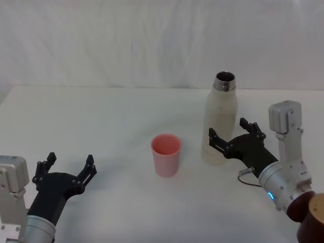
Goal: Grasp the thermos with one hand and pour water into the cup lid.
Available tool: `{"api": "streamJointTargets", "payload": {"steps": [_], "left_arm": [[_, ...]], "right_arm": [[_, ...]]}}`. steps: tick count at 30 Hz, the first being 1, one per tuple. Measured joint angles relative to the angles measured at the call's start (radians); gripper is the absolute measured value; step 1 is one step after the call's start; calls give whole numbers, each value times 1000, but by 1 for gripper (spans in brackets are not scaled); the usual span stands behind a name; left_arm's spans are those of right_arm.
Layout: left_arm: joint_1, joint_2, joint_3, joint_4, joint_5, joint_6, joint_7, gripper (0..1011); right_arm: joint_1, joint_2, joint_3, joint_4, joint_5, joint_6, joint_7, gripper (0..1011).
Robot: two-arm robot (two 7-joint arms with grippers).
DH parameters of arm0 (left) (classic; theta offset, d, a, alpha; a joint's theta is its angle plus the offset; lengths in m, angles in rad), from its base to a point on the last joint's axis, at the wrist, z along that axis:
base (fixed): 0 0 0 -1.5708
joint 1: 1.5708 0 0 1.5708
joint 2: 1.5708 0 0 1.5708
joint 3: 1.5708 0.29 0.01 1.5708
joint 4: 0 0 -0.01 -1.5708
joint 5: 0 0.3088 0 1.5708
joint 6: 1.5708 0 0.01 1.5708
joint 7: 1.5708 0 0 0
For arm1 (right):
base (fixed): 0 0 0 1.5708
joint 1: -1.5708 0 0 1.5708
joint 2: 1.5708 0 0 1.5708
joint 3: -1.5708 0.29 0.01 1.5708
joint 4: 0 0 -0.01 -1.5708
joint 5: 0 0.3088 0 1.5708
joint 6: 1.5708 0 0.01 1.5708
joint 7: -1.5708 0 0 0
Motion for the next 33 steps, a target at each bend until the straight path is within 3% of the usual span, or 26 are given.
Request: {"api": "streamJointTargets", "payload": {"steps": [33], "left_arm": [[0,0,0,0,0,0,0,1001]], "right_arm": [[37,-21,-5,34,-11,1,-15,1001]]}}
